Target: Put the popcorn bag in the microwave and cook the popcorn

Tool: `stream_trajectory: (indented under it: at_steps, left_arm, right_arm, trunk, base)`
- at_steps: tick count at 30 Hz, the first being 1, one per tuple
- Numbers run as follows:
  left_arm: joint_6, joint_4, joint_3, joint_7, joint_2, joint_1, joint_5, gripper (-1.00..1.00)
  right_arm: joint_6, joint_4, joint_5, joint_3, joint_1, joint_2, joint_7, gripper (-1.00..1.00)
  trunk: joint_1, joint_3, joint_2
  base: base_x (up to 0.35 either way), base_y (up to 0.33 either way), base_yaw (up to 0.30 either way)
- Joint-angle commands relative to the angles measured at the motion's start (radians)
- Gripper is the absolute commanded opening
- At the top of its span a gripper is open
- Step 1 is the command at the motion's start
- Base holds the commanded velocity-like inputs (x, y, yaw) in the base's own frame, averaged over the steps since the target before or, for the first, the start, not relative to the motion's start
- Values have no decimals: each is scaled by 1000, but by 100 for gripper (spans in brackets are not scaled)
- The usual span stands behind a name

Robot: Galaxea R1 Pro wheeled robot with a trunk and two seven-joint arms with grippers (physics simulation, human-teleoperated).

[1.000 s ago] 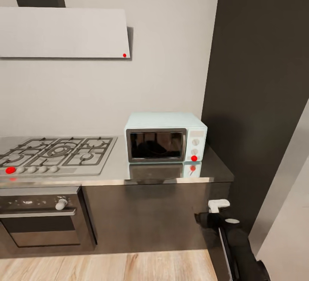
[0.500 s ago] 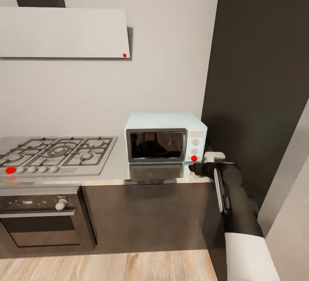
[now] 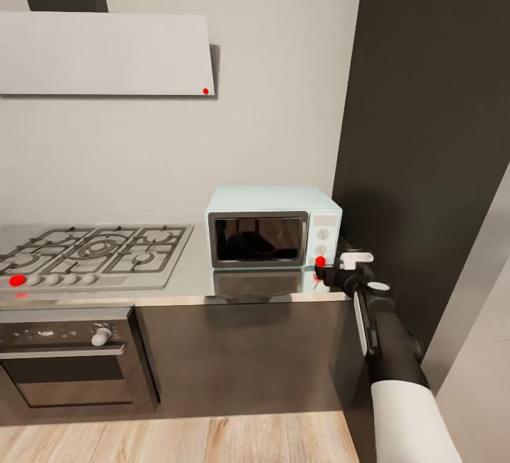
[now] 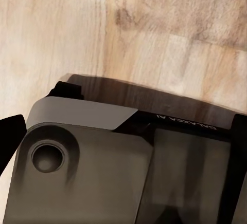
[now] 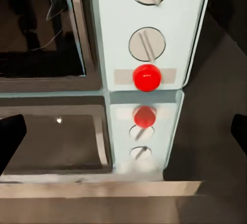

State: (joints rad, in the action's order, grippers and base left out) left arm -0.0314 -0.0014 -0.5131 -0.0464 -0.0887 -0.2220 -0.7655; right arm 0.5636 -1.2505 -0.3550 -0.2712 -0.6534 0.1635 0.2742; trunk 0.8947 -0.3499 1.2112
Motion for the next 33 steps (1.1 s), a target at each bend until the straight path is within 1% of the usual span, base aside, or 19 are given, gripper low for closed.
stream_trajectory:
  at_steps: [1, 2, 5, 18, 20, 21, 23, 24, 31, 33]
  left_arm:
    - [-2, 0, -8, -4, 0, 0, -6, 100]
    - [-2, 0, -8, -4, 0, 0, -6, 100]
    - [-2, 0, -8, -4, 0, 0, -6, 100]
    - [-2, 0, -8, -3, 0, 0, -5, 100]
    - [-2, 0, -8, -3, 0, 0, -5, 100]
    - [-2, 0, -8, -3, 0, 0, -4, 100]
    - [-2, 0, -8, -3, 0, 0, -4, 100]
    - [-2, 0, -8, -3, 1, 0, -5, 100]
    - [-2, 0, -8, -3, 1, 0, -5, 100]
    - [-2, 0, -8, -3, 1, 0, -5, 100]
  right_arm:
    - [-35, 22, -15, -5, 2, 1, 9, 100]
    - [-60, 34, -15, -7, 3, 1, 8, 100]
    - [-82, 51, -13, -11, 4, 1, 7, 100]
    - [-80, 65, -9, -17, 4, -1, 8, 100]
    - [-83, 65, -9, -28, 4, -1, 9, 100]
    - [-84, 65, -9, -48, 4, -1, 13, 100]
    - [-85, 65, -11, -69, 4, -2, 16, 100]
    - [-85, 65, -11, -73, 4, -2, 17, 100]
    - [-85, 65, -15, -80, 4, -3, 20, 100]
    - [-86, 78, -15, -80, 4, -9, 21, 100]
  trunk:
    - [0, -1, 1]
    - [0, -1, 1]
    - [0, -1, 1]
    - [0, -1, 1]
    - [0, -1, 1]
    - [0, -1, 1]
    - [0, -1, 1]
    - [0, -1, 1]
    - [0, -1, 1]
    - [0, -1, 1]
  base:
    - [0, 0, 0]
    - [0, 0, 0]
    - [0, 0, 0]
    - [0, 0, 0]
    - [0, 0, 0]
    - [66, 0, 0]
    - [165, 0, 0]
    - [244, 0, 0]
    - [300, 0, 0]
    - [304, 0, 0]
